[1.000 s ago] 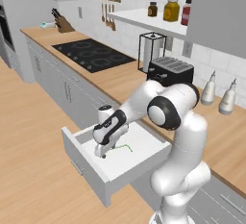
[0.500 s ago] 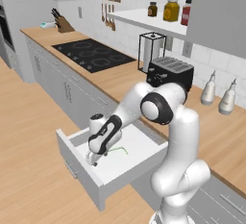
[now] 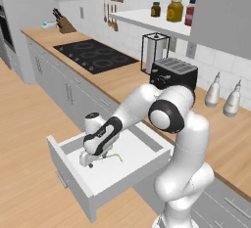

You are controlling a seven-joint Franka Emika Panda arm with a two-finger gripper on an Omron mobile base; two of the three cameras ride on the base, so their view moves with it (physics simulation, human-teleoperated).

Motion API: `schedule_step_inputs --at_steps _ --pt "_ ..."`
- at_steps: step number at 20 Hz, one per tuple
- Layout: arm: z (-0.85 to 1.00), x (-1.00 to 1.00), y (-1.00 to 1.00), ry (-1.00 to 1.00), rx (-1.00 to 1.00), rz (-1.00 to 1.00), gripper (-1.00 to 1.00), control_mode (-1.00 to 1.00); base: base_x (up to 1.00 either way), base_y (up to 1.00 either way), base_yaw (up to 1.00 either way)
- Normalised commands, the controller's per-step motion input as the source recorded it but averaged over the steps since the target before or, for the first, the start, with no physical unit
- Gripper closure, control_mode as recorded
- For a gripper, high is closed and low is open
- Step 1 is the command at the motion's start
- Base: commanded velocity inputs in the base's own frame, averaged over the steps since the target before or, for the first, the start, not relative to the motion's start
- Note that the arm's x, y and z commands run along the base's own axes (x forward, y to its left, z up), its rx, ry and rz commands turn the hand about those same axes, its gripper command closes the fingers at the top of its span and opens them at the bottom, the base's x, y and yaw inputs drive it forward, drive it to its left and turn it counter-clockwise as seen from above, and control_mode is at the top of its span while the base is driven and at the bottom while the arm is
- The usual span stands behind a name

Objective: Take a straw from the drawer in front and place it inside the glass cup on the dining counter.

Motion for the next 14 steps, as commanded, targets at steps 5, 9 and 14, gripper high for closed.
schedule_step_inputs --at_steps 5,9,14 --pt "0.04 0.54 -0.82 0.00 0.00 -0.22 -1.00 -1.00 0.00 0.00 0.00" --pt "-0.08 0.64 -0.59 0.00 0.00 -0.08 -1.00 -1.00 0.00 0.00 0.00" --pt "-0.20 0.42 -0.31 0.00 0.00 -0.02 -1.00 -1.00 0.00 0.00 0.00"
